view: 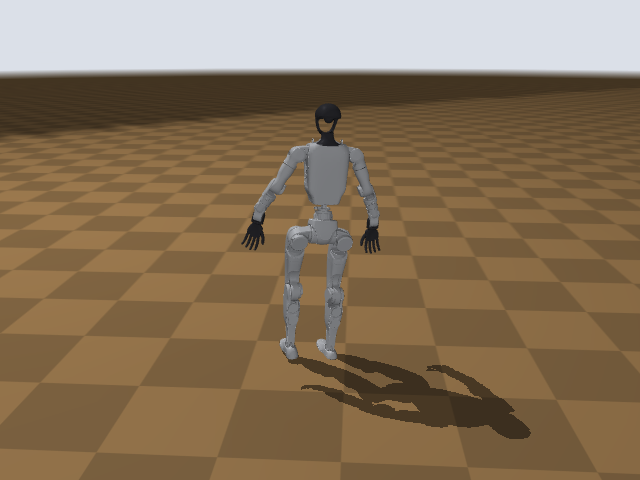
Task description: Kungfu
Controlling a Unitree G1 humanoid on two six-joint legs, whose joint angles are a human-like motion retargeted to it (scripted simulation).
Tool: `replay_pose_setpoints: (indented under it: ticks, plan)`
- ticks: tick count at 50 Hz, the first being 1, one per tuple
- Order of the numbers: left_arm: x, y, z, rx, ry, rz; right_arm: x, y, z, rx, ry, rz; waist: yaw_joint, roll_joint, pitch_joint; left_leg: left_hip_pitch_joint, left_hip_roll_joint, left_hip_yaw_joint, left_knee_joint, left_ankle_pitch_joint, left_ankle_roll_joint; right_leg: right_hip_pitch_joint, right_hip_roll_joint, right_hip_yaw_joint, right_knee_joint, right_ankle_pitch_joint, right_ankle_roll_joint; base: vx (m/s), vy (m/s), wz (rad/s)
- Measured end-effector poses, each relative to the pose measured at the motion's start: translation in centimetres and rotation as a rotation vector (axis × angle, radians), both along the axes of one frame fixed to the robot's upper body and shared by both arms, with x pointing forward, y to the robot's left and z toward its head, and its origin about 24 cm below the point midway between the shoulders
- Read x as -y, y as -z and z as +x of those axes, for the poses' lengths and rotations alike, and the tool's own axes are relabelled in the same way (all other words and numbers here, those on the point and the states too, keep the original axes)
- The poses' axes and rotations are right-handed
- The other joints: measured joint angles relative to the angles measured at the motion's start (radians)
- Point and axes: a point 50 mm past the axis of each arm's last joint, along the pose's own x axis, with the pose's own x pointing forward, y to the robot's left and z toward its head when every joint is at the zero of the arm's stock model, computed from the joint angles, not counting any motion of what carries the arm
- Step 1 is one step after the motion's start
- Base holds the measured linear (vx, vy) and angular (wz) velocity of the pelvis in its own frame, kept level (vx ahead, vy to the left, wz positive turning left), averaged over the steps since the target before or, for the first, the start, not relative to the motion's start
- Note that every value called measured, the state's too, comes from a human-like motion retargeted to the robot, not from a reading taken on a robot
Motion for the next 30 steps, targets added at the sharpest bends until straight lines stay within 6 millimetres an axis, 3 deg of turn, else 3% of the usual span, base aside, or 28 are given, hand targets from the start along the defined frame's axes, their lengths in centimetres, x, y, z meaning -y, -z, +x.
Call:
replay_pose_setpoints:
  ticks: [3,7,10,12,14,16,20,23,30]
  plan:
    - [1.5,1.5,-3.2,-0.112,-0.303,-0.044,-0.9,0.4,-0.1,0.046,0.116,0.025,0.003,-0.001,-0.009,0.019,0.003,0.022,-0.008,-0.018,0.003,0.006,-0.006,0.006,0.004,0.009,-0.002,0.17,0.09,-0.29]
    - [3.0,2.3,-5.3,-0.227,-0.631,-0.116,-1.8,0.9,-2.3,0.039,0.535,0.127,0.016,-0.005,-0.036,0.02,-0.009,0.028,-0.014,-0.025,0.052,-0.008,-0.022,-0.001,0.043,-0.001,0.03,0.2,0.12,-0.02]
    - [2.9,2.2,-5.1,-0.208,-0.654,-0.126,-2.1,1.1,-3.4,0.05,0.797,0.169,0.021,-0.009,-0.041,0.03,-0.021,0.033,-0.034,-0.053,0.11,-0.067,-0.032,-0.013,0.144,0.027,0.126,0.14,0.17,-0.15]
    - [2.3,1.9,-4.6,-0.158,-0.62,-0.114,-2.3,1.2,-3.2,0.057,0.896,0.187,0.022,-0.008,-0.038,0.025,0.005,0.041,-0.037,-0.073,0.118,-0.155,0.018,-0.021,0.284,0.127,0.251,-0.02,-0.29,-0.48]
    - [1.6,1.6,-3.8,-0.105,-0.605,-0.103,-2.2,1.2,-2.0,0.084,0.944,0.209,0.038,-0.008,-0.029,-0.016,0.089,0.061,-0.003,-0.092,0.061,-0.304,0.107,-0.137,0.477,0.219,0.251,-0.23,-0.95,-0.94]
    - [1.4,1.6,-3.9,-0.09,-0.626,-0.093,-1.9,1.0,-1.4,0.114,0.96,0.22,0.045,0.01,-0.021,-0.033,0.112,0.092,0.008,-0.088,0.051,-0.439,0.084,-0.286,0.647,0.268,0.251,-0.29,-0.42,-0.78]
    - [1.0,1.7,-4.8,-0.122,-0.739,-0.052,-2.3,1.1,-1.0,0.175,0.996,0.226,0.024,0.083,-0.002,-0.03,0.136,0.085,-0.006,-0.071,0.094,-0.642,0.015,-0.459,1.005,0.168,0.251,-0.06,0.25,-0.26]
    - [1.0,1.8,-5.8,-0.134,-0.806,-0.065,-3.0,1.2,-1.2,0.196,1.018,0.249,-0.004,0.11,-0.012,-0.021,0.136,0.072,-0.03,-0.068,0.119,-0.764,-0.008,-0.502,1.214,0.07,0.251,0.15,0.18,0.02]
    - [1.4,2.1,-7.1,-0.124,-0.854,-0.075,-3.8,1.5,-2.7,0.207,1.057,0.242,-0.04,0.127,-0.048,-0.054,0.131,0.07,0.05,-0.136,0.142,-0.907,-0.036,-0.516,1.385,-0.06,0.251,0.18,0.11,0.0]
